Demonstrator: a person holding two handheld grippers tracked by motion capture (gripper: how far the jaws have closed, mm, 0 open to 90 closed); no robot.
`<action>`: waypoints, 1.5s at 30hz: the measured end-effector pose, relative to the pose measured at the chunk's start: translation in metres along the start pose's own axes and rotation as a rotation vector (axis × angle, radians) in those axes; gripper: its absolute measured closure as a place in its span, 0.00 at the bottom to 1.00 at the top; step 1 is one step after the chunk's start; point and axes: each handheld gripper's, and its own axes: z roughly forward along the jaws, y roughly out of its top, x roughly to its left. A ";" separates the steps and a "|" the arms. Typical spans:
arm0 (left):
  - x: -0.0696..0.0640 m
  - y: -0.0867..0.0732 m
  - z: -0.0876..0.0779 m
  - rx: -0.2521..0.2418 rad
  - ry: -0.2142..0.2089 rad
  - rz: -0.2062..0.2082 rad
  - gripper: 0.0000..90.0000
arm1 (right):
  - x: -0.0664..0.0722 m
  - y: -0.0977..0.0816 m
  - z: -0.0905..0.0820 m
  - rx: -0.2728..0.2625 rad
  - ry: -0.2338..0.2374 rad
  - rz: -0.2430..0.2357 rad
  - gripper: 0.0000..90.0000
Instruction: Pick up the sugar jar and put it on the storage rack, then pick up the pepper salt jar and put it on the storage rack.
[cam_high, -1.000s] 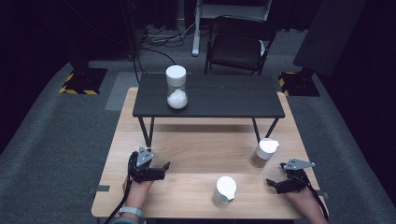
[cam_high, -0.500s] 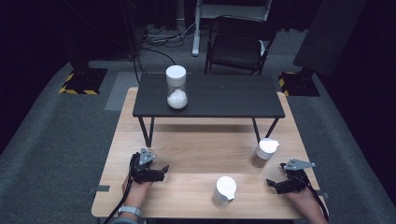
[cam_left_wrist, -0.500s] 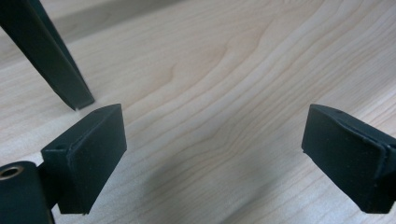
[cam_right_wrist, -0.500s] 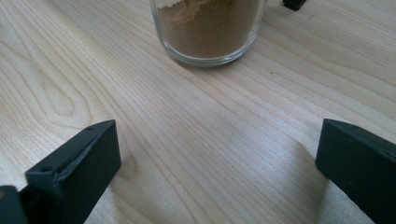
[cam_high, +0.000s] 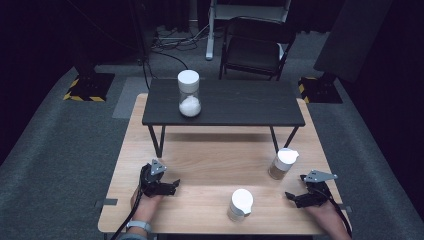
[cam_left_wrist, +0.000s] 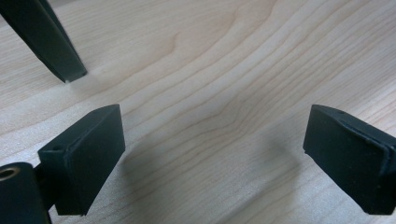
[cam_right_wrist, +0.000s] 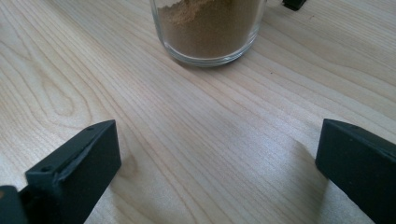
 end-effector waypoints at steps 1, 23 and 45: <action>-0.001 0.004 0.001 0.024 0.004 0.009 0.06 | 0.000 0.000 0.000 0.000 0.000 0.000 0.00; -0.002 0.004 0.002 0.025 0.015 0.000 0.04 | 0.000 0.000 0.000 0.001 0.001 -0.001 0.00; -0.002 0.004 0.002 0.025 0.015 -0.001 0.04 | 0.007 -0.010 -0.010 -0.062 -0.001 -0.009 0.01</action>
